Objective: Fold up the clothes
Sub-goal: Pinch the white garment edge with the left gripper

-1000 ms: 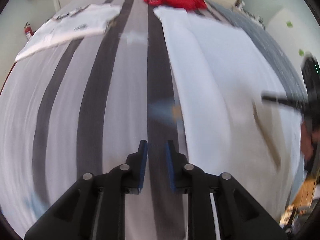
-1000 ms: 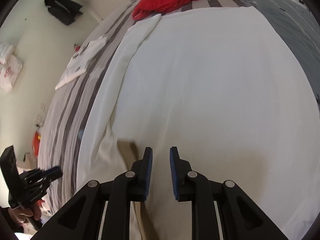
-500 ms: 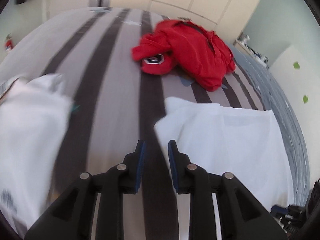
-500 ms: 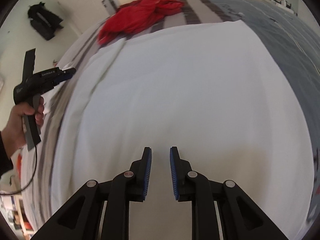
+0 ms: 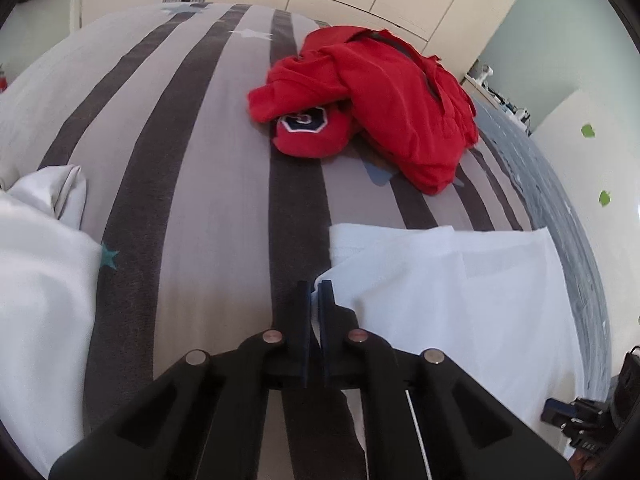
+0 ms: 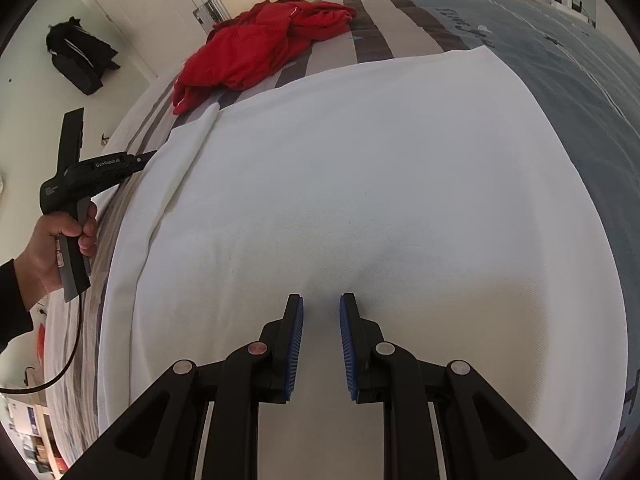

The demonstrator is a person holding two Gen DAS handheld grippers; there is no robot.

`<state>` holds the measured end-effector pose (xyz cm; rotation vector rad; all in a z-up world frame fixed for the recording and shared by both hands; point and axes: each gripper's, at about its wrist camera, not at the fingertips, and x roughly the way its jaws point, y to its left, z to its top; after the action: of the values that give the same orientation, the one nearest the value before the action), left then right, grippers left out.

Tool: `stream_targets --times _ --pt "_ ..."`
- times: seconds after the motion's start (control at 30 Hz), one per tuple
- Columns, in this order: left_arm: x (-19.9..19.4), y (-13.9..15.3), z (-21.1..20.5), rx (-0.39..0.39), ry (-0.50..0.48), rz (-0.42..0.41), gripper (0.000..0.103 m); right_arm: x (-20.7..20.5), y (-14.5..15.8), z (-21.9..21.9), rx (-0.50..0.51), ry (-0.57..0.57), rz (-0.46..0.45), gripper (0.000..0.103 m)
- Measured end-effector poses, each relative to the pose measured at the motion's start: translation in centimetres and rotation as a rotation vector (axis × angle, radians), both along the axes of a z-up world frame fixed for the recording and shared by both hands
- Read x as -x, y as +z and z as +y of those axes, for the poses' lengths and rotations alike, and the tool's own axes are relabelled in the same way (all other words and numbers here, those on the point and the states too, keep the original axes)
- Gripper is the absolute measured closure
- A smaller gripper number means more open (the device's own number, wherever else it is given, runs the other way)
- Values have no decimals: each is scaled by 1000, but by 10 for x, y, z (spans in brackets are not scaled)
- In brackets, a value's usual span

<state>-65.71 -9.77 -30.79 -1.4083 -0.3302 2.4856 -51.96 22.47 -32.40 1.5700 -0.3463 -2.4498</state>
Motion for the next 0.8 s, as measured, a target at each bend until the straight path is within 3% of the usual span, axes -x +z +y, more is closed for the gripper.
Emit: stream_targets --times 0.57,0.67,0.8 --pt "44 7 26 128 -74 29 102 -1 -7 -2 5 9 -4 86" --pt "49 10 17 162 -6 49 102 -1 -7 -2 9 11 -2 86" --pt "58 16 -2 129 73 47 102 -1 -7 -2 9 15 3 86"
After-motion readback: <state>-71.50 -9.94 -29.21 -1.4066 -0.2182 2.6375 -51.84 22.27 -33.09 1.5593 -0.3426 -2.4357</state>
